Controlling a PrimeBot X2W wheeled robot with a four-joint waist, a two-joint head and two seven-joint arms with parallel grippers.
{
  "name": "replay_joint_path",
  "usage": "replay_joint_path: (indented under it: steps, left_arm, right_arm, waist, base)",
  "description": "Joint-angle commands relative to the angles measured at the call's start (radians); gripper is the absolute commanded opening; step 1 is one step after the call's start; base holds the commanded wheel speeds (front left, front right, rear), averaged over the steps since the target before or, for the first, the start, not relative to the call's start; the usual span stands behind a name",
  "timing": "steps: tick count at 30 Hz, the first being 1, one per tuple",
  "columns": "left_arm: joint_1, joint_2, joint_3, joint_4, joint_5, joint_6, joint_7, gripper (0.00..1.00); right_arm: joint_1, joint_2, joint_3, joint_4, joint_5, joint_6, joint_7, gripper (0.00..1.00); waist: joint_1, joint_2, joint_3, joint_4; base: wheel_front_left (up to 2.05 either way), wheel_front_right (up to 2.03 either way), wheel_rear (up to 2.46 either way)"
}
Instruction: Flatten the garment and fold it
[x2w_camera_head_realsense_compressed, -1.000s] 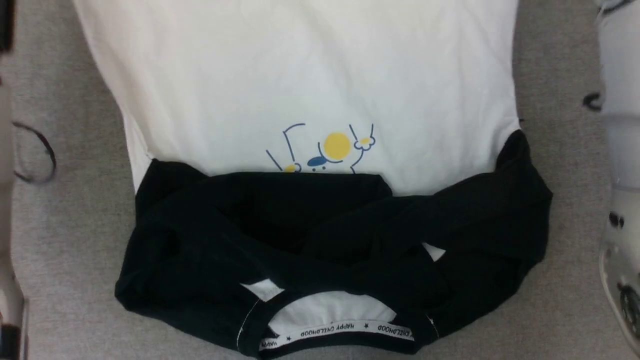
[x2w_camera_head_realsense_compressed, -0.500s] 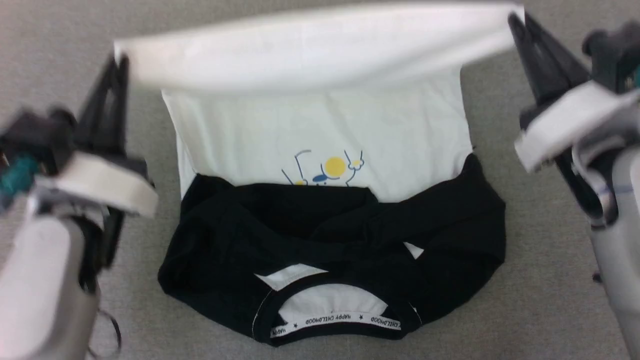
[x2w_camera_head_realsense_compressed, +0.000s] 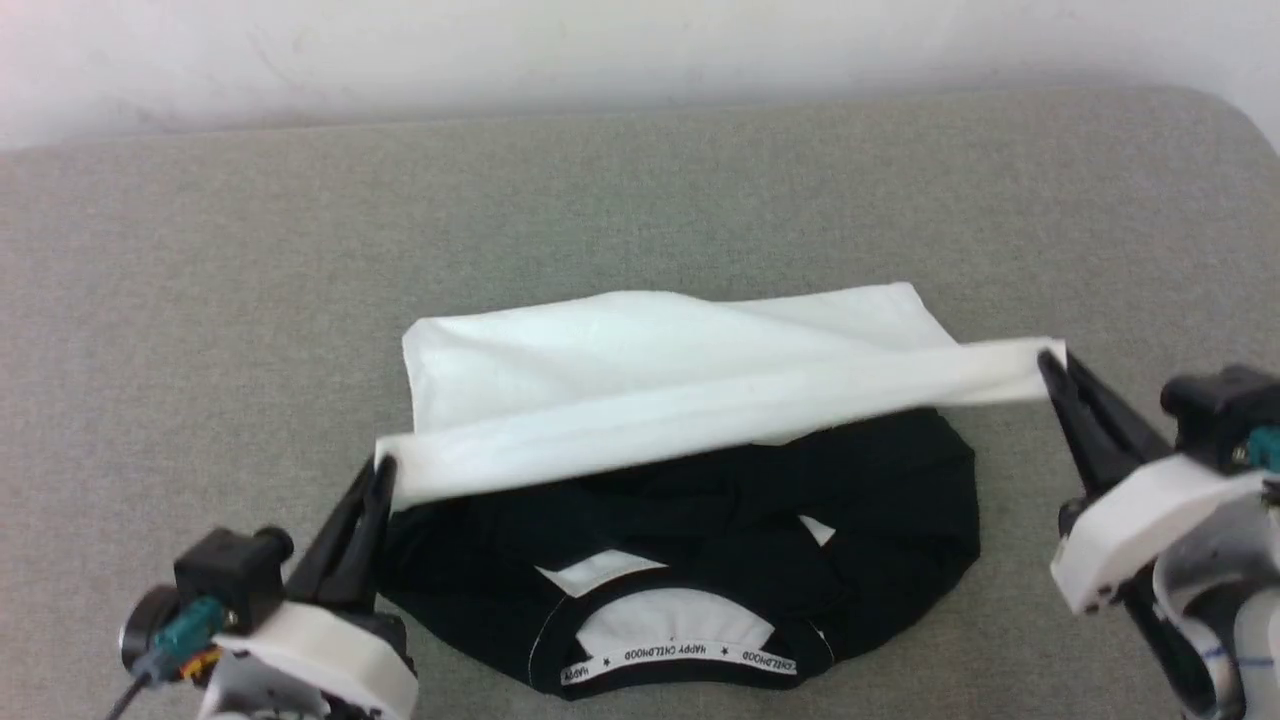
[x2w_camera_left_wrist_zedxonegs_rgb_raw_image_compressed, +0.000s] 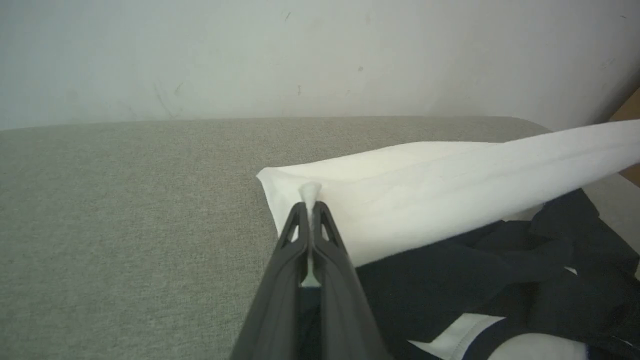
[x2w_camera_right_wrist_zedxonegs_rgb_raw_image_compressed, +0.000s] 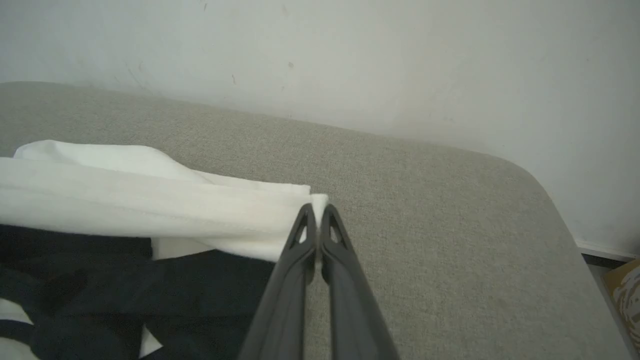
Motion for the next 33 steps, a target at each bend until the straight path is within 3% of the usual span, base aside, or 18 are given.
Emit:
replay_joint_path:
  steps: [1, 11, 19, 20, 21, 22, 28, 33]
  left_arm:
    - [0.032, -0.014, 0.0, 0.016, -0.015, 0.009, -0.021, 0.0]
    - [0.13, -0.054, -0.012, 0.113, -0.052, 0.005, -0.092, 0.0]
    - [0.141, -0.084, -0.051, 0.225, -0.067, -0.021, -0.105, 0.0]
    - [0.14, -0.09, -0.054, 0.241, -0.072, -0.025, -0.106, 0.42]
    - [0.138, -0.093, -0.057, 0.254, -0.075, -0.028, -0.106, 0.95]
    - [0.137, -0.096, -0.059, 0.265, -0.077, -0.03, -0.108, 1.0]
    - [0.137, -0.103, -0.049, 0.286, -0.083, -0.027, -0.137, 1.0]
    - [0.124, -0.1, -0.012, 0.248, -0.051, -0.003, -0.185, 1.0]
  right_arm:
    - [0.05, 0.02, -0.019, -0.012, -0.01, -0.002, 0.009, 0.0]
    - [0.238, 0.102, -0.064, 0.013, -0.044, -0.002, 0.048, 0.0]
    - [0.288, 0.134, -0.057, 0.098, -0.064, -0.002, 0.084, 0.0]
    - [0.289, 0.137, -0.055, 0.111, -0.064, -0.002, 0.092, 0.12]
    - [0.292, 0.139, -0.049, 0.123, -0.064, -0.002, 0.101, 0.51]
    - [0.296, 0.141, -0.047, 0.133, -0.063, -0.002, 0.114, 1.0]
    - [0.313, 0.15, -0.058, 0.13, -0.06, -0.002, 0.142, 1.0]
    - [0.311, 0.18, -0.107, 0.059, -0.033, -0.002, 0.085, 1.0]
  waist:
    - [0.0004, -0.0001, -0.02, 0.007]
    - [0.0004, -0.0001, -0.034, 0.025]
    - [0.0004, -0.0001, -0.034, 0.034]
    - [0.0004, -0.0001, -0.036, 0.035]
    - [0.0004, -0.0001, -0.039, 0.036]
    - [0.0004, -0.0001, -0.044, 0.037]
    - [0.0004, -0.0001, -0.07, 0.042]
    - [0.0004, -0.0001, -0.087, 0.049]
  base:
    - [0.0, 0.0, 0.0]
    - [0.0, 0.0, 0.0]
    - [0.0, 0.0, 0.0]
    - [0.0, 0.0, 0.0]
    - [0.0, 0.0, 0.0]
    - [0.0, 0.0, 0.0]
    - [0.0, 0.0, 0.0]
    - [0.0, 0.0, 0.0]
